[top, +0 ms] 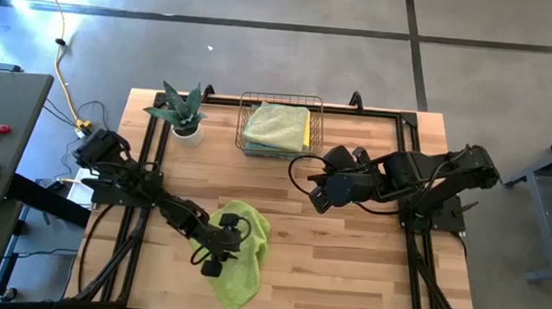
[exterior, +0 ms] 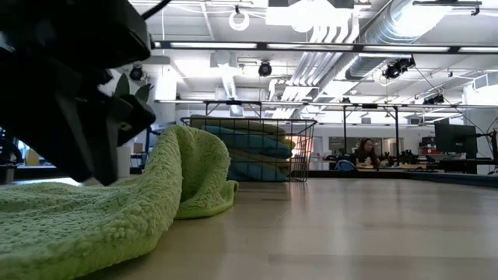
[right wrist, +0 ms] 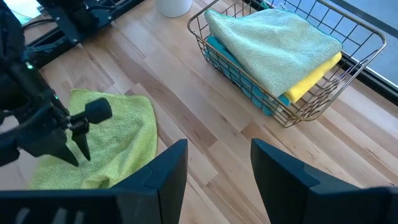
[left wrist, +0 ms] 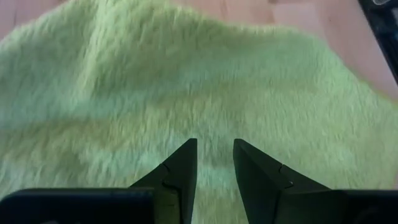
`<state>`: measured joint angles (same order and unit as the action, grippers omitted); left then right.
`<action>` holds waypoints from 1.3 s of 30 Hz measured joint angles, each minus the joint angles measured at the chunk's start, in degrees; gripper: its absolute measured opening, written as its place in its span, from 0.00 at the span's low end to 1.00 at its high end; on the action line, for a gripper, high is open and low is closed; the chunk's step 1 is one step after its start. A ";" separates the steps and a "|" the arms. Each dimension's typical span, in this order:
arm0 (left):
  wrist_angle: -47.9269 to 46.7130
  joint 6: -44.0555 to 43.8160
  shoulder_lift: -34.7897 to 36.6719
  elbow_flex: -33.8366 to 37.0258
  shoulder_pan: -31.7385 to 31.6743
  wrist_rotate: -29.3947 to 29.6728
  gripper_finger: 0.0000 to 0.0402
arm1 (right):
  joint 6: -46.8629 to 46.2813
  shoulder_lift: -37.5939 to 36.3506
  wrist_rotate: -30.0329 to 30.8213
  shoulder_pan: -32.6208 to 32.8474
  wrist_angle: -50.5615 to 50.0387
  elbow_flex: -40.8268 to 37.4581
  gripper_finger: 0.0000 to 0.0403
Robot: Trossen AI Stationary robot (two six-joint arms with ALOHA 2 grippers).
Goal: Fold microfiber towels
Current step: Fold the green microfiber cloth
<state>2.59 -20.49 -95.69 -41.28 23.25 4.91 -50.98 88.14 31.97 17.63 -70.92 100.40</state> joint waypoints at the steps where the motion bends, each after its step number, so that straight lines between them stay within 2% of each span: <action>1: 1.05 0.37 -0.58 -0.09 -0.32 -0.04 0.23 | 0.00 0.00 0.00 0.00 0.04 0.00 0.42; 5: 3.93 3.10 -2.72 -0.04 -1.90 0.46 0.23 | 0.00 0.00 -0.02 0.00 0.19 0.00 0.42; 12: 6.27 4.68 -6.36 -0.24 -7.45 8.10 0.23 | -0.61 0.00 -0.12 0.02 0.35 0.00 0.42; 18: 11.72 4.01 -7.81 -0.02 -14.31 8.72 0.23 | -1.05 0.00 -0.28 0.02 0.44 0.00 0.42; 23: 13.69 1.44 -6.64 -2.18 -18.60 5.76 0.23 | -1.62 0.00 0.11 0.02 0.46 0.00 0.42; 28: 12.82 9.00 -1.97 -5.77 -18.80 -2.72 0.23 | 0.43 0.40 1.05 0.88 0.49 0.00 0.42; 31: 4.45 13.82 2.42 -6.05 -16.90 -9.50 0.23 | 0.92 1.60 1.05 2.50 0.69 0.00 0.42; 34: -11.94 16.66 5.79 -5.90 -13.77 -12.98 0.23 | 1.39 4.02 1.07 4.54 0.55 0.00 0.42; 39: -32.20 18.75 10.25 -5.90 -7.20 -12.28 0.23 | 5.21 10.33 1.03 7.94 0.44 0.00 0.42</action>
<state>-29.62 -1.74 -85.44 -47.18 16.05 -7.37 -45.77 98.47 32.99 25.57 -70.48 100.40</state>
